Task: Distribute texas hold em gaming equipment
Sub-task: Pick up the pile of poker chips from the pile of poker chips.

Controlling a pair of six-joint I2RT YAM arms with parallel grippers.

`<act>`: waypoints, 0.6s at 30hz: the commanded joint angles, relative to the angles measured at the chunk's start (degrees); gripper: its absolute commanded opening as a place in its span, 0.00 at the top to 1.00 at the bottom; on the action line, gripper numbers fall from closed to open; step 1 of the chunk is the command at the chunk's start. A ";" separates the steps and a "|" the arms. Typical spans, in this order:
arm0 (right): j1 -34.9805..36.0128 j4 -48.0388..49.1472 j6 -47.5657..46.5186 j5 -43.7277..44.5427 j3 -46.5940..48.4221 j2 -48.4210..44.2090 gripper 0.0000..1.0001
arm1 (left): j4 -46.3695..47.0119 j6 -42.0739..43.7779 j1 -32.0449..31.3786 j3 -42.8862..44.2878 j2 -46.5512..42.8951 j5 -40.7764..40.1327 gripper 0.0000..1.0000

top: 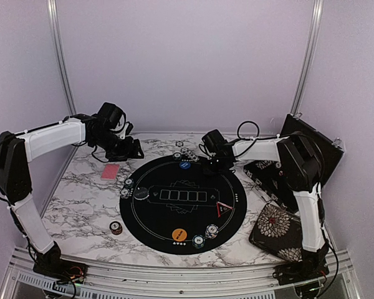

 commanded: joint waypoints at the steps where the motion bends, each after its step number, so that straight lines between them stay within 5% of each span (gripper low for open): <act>1: -2.02 1.03 0.15 0.99 2.13 4.15 0.85 | 0.81 1.13 0.36 -0.74 -0.16 0.44 0.20; 18: -4.11 0.22 0.00 1.17 9.82 8.99 0.85 | 0.79 1.28 0.88 -0.74 0.28 0.56 0.20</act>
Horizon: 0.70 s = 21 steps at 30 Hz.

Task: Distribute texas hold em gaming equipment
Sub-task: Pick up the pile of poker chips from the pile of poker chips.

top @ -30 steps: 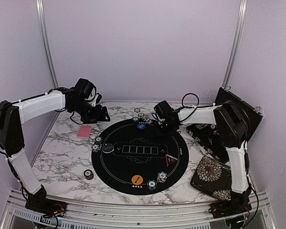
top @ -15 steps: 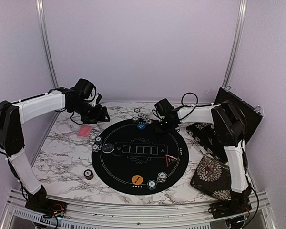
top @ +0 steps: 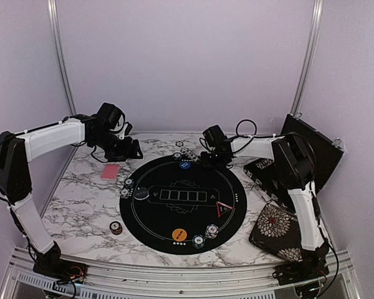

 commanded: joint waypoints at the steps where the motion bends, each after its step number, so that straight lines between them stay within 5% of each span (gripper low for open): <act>1: -1.56 -1.29 -0.21 1.13 1.45 2.90 0.85 | 0.83 0.76 0.45 -0.43 0.32 0.62 0.20; 21: -1.49 0.98 -2.50 -3.22 -9.68 -7.19 0.72 | -2.08 -0.95 0.34 -2.40 -3.33 -0.83 0.20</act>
